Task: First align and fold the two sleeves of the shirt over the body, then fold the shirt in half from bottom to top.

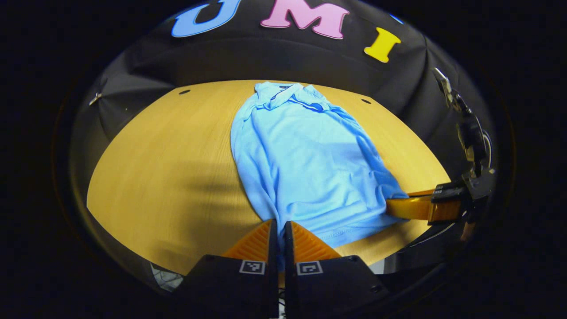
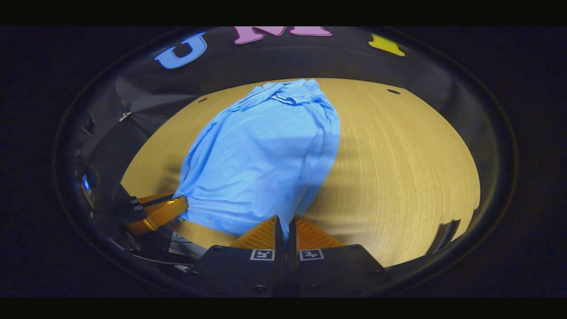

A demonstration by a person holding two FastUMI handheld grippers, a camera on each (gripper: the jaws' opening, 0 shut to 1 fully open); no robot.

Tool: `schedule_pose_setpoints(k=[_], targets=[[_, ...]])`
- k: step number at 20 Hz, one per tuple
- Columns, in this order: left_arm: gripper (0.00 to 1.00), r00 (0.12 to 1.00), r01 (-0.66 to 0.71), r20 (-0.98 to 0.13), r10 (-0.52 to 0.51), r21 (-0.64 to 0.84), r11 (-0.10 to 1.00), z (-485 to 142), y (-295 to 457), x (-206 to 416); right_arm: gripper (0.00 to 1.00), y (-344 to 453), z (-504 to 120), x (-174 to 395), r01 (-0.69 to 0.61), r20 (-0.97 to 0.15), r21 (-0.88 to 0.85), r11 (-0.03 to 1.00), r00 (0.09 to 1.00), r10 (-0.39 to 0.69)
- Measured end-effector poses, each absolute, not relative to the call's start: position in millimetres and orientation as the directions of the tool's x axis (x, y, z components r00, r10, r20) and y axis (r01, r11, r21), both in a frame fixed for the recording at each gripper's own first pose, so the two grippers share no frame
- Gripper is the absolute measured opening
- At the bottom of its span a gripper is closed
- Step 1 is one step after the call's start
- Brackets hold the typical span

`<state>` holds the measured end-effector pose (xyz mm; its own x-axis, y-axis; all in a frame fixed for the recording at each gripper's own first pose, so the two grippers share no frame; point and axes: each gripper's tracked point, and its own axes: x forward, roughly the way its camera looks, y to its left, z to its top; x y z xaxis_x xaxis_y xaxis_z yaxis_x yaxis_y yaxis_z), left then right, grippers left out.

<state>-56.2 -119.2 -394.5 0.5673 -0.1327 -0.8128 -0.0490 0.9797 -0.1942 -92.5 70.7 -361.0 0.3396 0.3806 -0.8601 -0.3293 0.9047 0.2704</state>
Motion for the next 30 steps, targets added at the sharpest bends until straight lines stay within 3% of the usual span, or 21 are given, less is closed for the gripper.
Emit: schedule_pose_setpoints(k=[1, 6, 14, 16, 17, 18, 20, 21, 22, 26, 30], targets=[[0.07, 0.560, -0.070, -0.815, -0.151, -0.228, 0.971, -393, -119, -55, 0.05, 70, -361, -92, -0.326, -0.859, 0.277, 0.904, 0.339, 0.385], [0.07, 0.547, -0.119, -0.812, -0.203, -0.315, 0.942, -390, -115, -52, 0.05, 65, -359, -83, -0.278, -0.864, 0.296, 0.914, 0.331, 0.381], [0.06, 0.571, -0.028, -0.807, -0.152, -0.204, 0.978, -361, -113, -24, 0.05, 77, -321, -34, -0.349, -0.815, 0.303, 0.887, 0.387, 0.431], [0.06, 0.598, -0.027, -0.788, -0.145, -0.200, 0.979, -339, -111, -4, 0.00, 80, -307, -15, -0.365, -0.800, 0.304, 0.880, 0.404, 0.444], [0.06, 0.614, -0.026, -0.777, -0.141, -0.198, 0.980, -326, -108, 8, 0.05, 82, -299, -6, -0.365, -0.791, 0.312, 0.877, 0.411, 0.453], [0.06, 0.631, -0.022, -0.764, -0.137, -0.194, 0.981, -314, -106, 21, 0.00, 84, -292, 7, -0.361, -0.780, 0.324, 0.874, 0.421, 0.463], [0.07, 0.661, -0.014, -0.739, -0.131, -0.187, 0.982, -290, -100, 49, 0.05, 88, -277, 35, -0.356, -0.760, 0.344, 0.869, 0.438, 0.480], [0.06, 0.670, -0.010, -0.731, -0.128, -0.181, 0.983, -281, -97, 63, 0.00, 91, -270, 51, -0.361, -0.750, 0.345, 0.866, 0.449, 0.486], [0.06, 0.676, 0.003, -0.725, -0.132, -0.176, 0.984, -273, -98, 76, 0.05, 93, -262, 68, -0.370, -0.738, 0.341, 0.864, 0.463, 0.490], [0.06, 0.709, 0.065, -0.696, -0.118, -0.102, 0.993, -244, -95, 134, 0.05, 107, -237, 131, -0.409, -0.693, 0.338, 0.848, 0.501, 0.518], [0.06, 0.726, 0.062, -0.676, -0.128, -0.121, 0.991, -225, -92, 192, 0.05, 121, -224, 192, -0.435, -0.661, 0.327, 0.839, 0.529, 0.532]])
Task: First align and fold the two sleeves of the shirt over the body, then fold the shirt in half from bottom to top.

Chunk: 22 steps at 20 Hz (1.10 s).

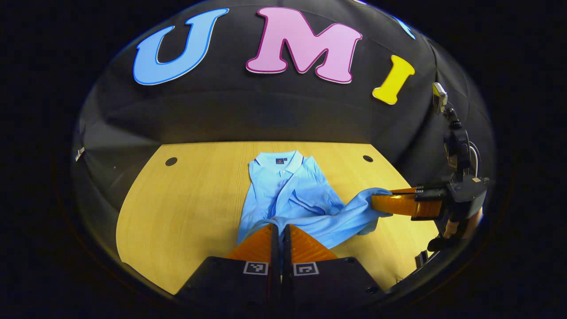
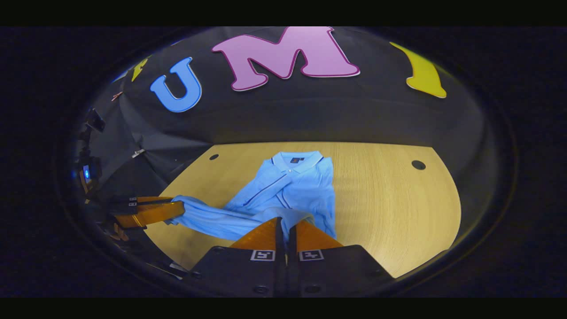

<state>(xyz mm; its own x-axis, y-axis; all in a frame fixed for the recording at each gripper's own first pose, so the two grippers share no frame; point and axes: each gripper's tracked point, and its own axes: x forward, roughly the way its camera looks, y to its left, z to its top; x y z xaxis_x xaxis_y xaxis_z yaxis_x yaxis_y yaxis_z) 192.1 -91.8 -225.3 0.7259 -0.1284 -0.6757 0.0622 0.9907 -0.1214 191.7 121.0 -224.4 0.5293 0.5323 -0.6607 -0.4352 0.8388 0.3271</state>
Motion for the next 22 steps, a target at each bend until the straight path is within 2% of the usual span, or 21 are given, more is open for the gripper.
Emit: schedule_pose_setpoints(k=[2, 3, 7, 8, 10, 11, 12, 14, 15, 16, 17, 18, 20, 21, 22], targets=[[0.06, 0.727, 0.042, -0.680, -0.093, -0.091, 0.995, -224, -77, 225, 0.05, 131, -226, 216, -0.442, -0.646, 0.346, 0.828, 0.528, 0.551], [0.06, 0.728, 0.037, -0.680, -0.082, -0.081, 0.996, -224, -72, 238, 0.00, 135, -225, 227, -0.450, -0.639, 0.342, 0.825, 0.532, 0.555], [0.06, 0.736, 0.033, -0.673, -0.074, -0.074, 0.997, -228, -63, 291, 0.00, 156, -232, 272, -0.484, -0.622, 0.322, 0.814, 0.540, 0.567], [0.06, 0.739, 0.034, -0.670, -0.066, -0.061, 0.998, -230, -59, 304, 0.10, 160, -236, 283, -0.481, -0.619, 0.329, 0.813, 0.540, 0.570], [0.06, 0.746, 0.031, -0.664, -0.058, -0.052, 0.998, -237, -51, 337, 0.05, 166, -245, 314, -0.472, -0.611, 0.325, 0.819, 0.556, 0.563], [0.06, 0.747, 0.027, -0.662, -0.060, -0.061, 0.998, -241, -49, 350, 0.08, 170, -251, 332, -0.460, -0.605, 0.334, 0.823, 0.565, 0.561], [0.06, 0.749, 0.021, -0.659, -0.063, -0.071, 0.997, -246, -47, 365, 0.05, 173, -258, 344, -0.449, -0.605, 0.344, 0.824, 0.565, 0.561], [0.06, 0.747, 0.023, -0.661, -0.072, -0.082, 0.996, -260, -43, 392, 0.05, 176, -271, 366, -0.435, -0.605, 0.345, 0.832, 0.574, 0.552], [0.06, 0.746, 0.030, -0.661, -0.074, -0.078, 0.996, -268, -42, 404, 0.00, 177, -280, 377, -0.429, -0.608, 0.341, 0.836, 0.578, 0.544], [0.06, 0.746, 0.038, -0.661, -0.082, -0.081, 0.996, -278, -43, 416, 0.05, 177, -290, 385, -0.419, -0.612, 0.338, 0.842, 0.582, 0.536], [0.06, 0.745, 0.045, -0.661, -0.090, -0.085, 0.995, -288, -43, 426, 0.05, 178, -301, 394, -0.409, -0.615, 0.341, 0.847, 0.584, 0.530], [0.06, 0.745, 0.050, -0.660, -0.098, -0.092, 0.995, -299, -43, 435, 0.00, 178, -311, 401, -0.394, -0.620, 0.343, 0.853, 0.587, 0.520], [0.06, 0.743, 0.052, -0.661, -0.102, -0.094, 0.994, -322, -41, 450, 0.00, 178, -333, 412, -0.368, -0.629, 0.345, 0.863, 0.592, 0.504], [0.06, 0.755, 0.055, -0.647, -0.102, -0.093, 0.994, -340, -40, 464, 0.05, 176, -346, 415, -0.346, -0.642, 0.337, 0.875, 0.595, 0.483], [0.06, 0.766, 0.052, -0.635, -0.103, -0.099, 0.994, -354, -42, 473, 0.05, 174, -361, 419, -0.321, -0.658, 0.335, 0.886, 0.594, 0.463]])
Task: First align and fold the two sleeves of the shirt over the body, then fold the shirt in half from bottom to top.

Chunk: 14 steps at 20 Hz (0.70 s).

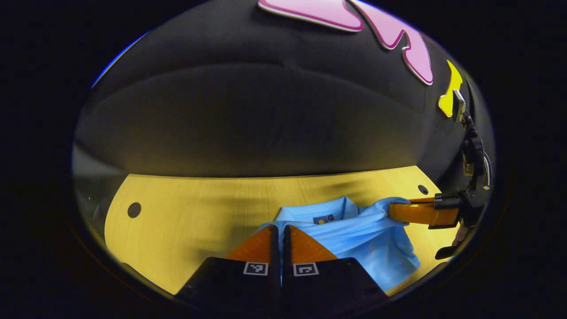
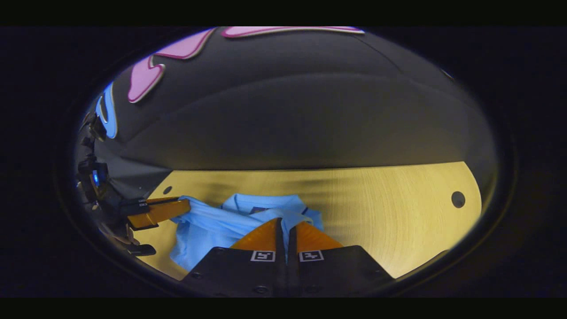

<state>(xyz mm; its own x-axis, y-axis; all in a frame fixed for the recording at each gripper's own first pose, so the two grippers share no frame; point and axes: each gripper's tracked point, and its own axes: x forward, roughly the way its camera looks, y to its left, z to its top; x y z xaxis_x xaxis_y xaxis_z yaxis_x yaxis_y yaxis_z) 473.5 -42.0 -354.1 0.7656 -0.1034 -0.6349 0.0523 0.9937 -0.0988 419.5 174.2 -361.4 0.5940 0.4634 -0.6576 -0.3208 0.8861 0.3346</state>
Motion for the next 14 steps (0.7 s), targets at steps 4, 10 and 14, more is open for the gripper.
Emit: schedule_pose_setpoints(k=[4, 10, 14], targets=[[0.20, 0.777, -0.024, -0.629, -0.038, -0.089, 0.996, -379, -34, 481, 0.02, 167, -395, 429, -0.286, -0.686, 0.297, 0.911, 0.600, 0.412], [0.98, 0.861, -0.095, -0.507, 0.041, -0.082, 0.992, -317, -17, 439, 1.00, 146, -356, 402, -0.323, -0.635, 0.184, 0.928, 0.681, 0.363], [0.97, 0.906, -0.105, -0.419, 0.063, -0.077, 0.992, -256, -15, 383, 0.98, 136, -317, 361, -0.313, -0.590, 0.111, 0.943, 0.743, 0.316]])
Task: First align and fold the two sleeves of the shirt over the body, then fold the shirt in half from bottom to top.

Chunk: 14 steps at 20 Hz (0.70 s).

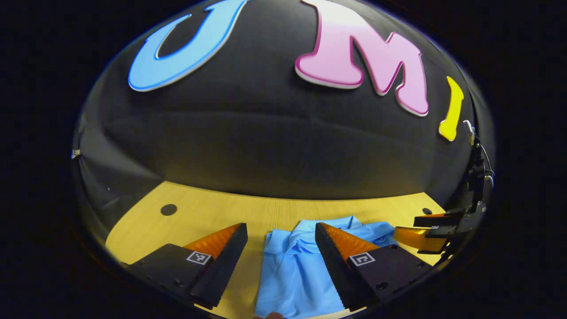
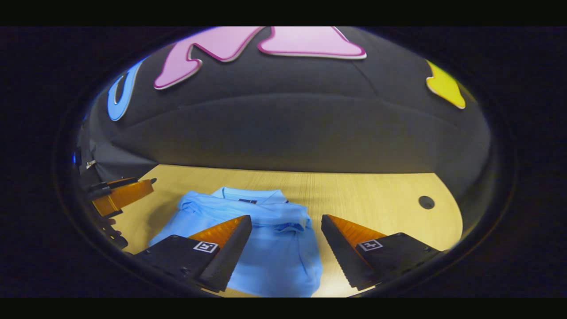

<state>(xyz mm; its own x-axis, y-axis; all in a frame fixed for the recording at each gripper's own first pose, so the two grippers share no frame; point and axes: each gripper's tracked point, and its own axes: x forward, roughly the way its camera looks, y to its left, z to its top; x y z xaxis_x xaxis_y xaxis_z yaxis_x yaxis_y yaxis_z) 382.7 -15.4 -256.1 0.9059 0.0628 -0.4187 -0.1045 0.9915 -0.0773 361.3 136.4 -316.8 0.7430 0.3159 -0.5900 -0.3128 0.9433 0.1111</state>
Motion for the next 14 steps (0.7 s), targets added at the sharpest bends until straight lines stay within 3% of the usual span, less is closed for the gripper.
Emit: schedule_pose_setpoints(k=[8, 14], targets=[[0.97, 0.962, -0.092, -0.261, 0.078, -0.043, 0.995, -128, -28, 234, 0.98, 97, -180, 238, -0.239, -0.457, 0.092, 0.967, 0.852, 0.254], [0.97, 0.975, -0.076, -0.215, 0.058, -0.078, 0.994, -72, -47, 105, 0.98, 71, -93, 128, -0.236, -0.310, 0.143, 0.961, 0.912, 0.270]])
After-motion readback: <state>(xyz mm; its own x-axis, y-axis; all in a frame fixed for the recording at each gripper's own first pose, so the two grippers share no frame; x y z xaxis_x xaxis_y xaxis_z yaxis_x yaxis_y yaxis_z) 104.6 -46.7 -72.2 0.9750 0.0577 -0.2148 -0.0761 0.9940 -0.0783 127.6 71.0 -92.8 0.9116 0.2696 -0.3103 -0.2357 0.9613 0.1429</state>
